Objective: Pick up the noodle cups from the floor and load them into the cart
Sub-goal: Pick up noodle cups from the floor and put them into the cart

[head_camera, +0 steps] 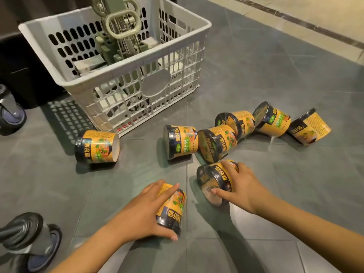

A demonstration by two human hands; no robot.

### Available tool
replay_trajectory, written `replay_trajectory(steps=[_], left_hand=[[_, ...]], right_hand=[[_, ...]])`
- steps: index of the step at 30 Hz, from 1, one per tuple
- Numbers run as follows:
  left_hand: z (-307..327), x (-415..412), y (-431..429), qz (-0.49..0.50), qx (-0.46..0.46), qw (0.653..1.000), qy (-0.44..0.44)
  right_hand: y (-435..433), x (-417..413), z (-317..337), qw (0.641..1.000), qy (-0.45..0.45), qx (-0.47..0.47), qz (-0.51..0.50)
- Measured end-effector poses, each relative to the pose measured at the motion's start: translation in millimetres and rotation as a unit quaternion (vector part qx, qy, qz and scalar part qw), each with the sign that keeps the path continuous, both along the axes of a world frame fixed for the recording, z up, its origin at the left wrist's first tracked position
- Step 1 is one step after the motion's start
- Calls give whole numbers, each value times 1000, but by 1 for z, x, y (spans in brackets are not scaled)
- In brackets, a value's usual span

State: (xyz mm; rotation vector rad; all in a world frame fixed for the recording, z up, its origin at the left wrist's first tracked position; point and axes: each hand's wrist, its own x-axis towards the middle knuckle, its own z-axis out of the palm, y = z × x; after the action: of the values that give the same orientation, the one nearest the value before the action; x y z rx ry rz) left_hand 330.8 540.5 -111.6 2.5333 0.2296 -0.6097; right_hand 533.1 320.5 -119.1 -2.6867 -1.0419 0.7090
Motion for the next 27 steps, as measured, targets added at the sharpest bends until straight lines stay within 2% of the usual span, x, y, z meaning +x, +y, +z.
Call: replay_trajectory(steps=[3,7,12,15,18,23,27], left_hand=[[6,4,2,110,-5,994,11],[10,16,18,225,-34,974,-17],[7,31,29,275,-24,961,-32],[2,38,29,256,53,963,-66],[-5,39,22,205,115,970,-64],[-16,34,15,168,163,971,-45],[-16,34,11,168,154,972,-54]], right_hand=[[6,-6,5,998,51,33,-34],[13,-14,7,980,158,101,-70],[15,-22,7,948,249,160,-119],[12,-19,8,965,193,135,-115],[8,-13,4,982,124,106,-99],[10,-10,6,987,110,54,-103],[19,-8,12,997,40,-29,-61]])
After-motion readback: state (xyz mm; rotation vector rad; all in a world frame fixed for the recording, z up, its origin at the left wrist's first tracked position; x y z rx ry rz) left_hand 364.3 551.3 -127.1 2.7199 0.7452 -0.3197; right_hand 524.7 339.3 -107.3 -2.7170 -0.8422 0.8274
